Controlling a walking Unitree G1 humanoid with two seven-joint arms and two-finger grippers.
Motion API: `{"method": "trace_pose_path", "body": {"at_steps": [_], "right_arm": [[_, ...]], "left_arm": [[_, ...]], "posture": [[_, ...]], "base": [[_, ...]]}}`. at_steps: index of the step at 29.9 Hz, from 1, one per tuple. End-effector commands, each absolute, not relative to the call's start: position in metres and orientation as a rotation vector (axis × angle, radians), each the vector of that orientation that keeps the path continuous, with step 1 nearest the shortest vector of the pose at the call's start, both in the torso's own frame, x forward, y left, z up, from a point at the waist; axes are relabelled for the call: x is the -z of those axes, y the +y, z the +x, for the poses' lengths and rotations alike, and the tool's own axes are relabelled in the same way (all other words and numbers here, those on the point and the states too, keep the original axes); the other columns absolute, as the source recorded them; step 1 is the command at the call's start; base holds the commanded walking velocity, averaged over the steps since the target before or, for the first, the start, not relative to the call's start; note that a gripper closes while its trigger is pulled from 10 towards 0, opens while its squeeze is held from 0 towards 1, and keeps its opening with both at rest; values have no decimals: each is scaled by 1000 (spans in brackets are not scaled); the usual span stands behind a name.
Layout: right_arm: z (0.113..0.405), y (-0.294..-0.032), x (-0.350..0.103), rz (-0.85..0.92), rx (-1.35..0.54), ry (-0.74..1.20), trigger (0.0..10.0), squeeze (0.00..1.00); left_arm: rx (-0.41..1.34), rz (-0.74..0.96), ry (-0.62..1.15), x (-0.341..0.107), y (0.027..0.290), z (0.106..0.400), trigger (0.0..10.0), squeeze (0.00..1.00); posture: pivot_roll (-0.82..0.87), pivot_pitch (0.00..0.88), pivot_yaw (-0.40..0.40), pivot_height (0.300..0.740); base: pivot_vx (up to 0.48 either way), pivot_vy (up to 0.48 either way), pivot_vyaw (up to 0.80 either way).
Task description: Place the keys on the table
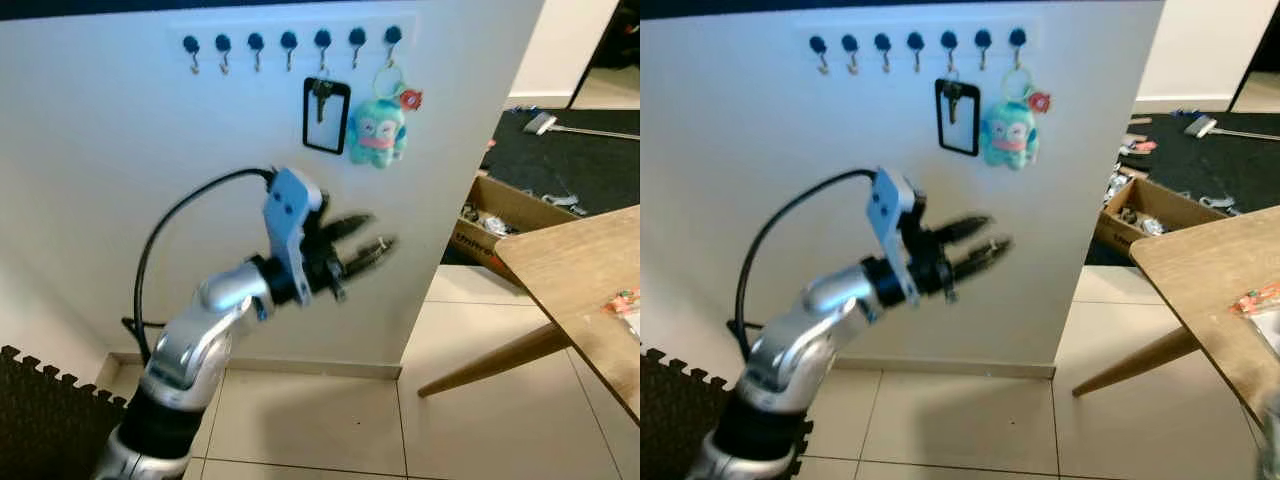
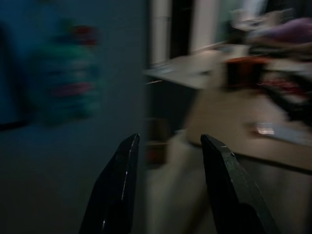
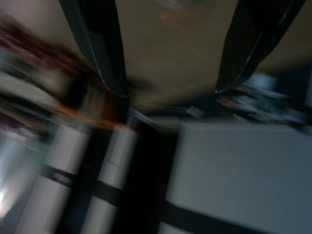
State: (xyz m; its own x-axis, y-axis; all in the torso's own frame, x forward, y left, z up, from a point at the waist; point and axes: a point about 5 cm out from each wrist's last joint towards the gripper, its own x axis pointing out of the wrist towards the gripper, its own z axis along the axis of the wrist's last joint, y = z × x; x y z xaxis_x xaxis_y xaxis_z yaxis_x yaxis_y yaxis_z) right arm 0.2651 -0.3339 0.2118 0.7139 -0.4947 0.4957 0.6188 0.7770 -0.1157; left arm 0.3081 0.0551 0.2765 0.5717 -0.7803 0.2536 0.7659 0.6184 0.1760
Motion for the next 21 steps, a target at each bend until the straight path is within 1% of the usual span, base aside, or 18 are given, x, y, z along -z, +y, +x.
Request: {"method": "trace_pose_path", "body": {"at_steps": [1, 2, 3, 5, 6, 8, 9, 10, 13, 18, 21], "right_arm": [[271, -320, -215, -263, 564, -476, 10000, 0], [271, -320, -215, -263, 564, -476, 10000, 0], [277, -311, -218, -242, 524, -488, 10000, 0], [288, -289, -222, -195, 428, -510, 10000, 0], [288, -289, -222, -195, 428, -510, 10000, 0], [300, -256, -222, -154, 284, -519, 10000, 0], [300, -256, -222, -154, 284, -519, 10000, 0], [304, -241, -223, -141, 229, -524, 10000, 0], [310, -213, -228, -108, 123, -533, 10000, 0], [312, -186, -228, -67, 44, -531, 10000, 0], [312, -179, -229, -57, 25, -534, 10000, 0]], "left_arm": [[802, 73, -305, -273, 60, 323, 10000, 0], [802, 73, -305, -273, 60, 323, 10000, 0], [741, 105, -306, -275, 61, 332, 10000, 0], [666, 110, -311, -281, 63, 346, 10000, 0], [666, 110, -311, -281, 63, 346, 10000, 0], [581, 118, -328, -291, 65, 361, 10000, 0], [581, 118, -328, -291, 65, 361, 10000, 0], [546, 124, -338, -296, 65, 367, 10000, 0], [459, 130, -373, -310, 66, 381, 10000, 0], [417, 128, -413, -331, 63, 392, 10000, 0], [406, 128, -426, -338, 60, 395, 10000, 0]], "posture": [[-15, 204, 74, 740], [-15, 204, 74, 740], [-15, 205, 76, 740], [-15, 204, 77, 740], [-15, 204, 77, 740], [-20, 206, 82, 740], [-20, 206, 82, 740], [-21, 207, 83, 740], [-28, 211, 86, 740], [-37, 215, 88, 740], [-40, 214, 93, 740]], "base": [[0, 0, 0], [0, 0, 0], [0, 0, 0], [0, 0, 0], [0, 0, 0], [0, 0, 0], [0, 0, 0], [0, 0, 0], [0, 0, 0], [0, 0, 0], [0, 0, 0]]}}
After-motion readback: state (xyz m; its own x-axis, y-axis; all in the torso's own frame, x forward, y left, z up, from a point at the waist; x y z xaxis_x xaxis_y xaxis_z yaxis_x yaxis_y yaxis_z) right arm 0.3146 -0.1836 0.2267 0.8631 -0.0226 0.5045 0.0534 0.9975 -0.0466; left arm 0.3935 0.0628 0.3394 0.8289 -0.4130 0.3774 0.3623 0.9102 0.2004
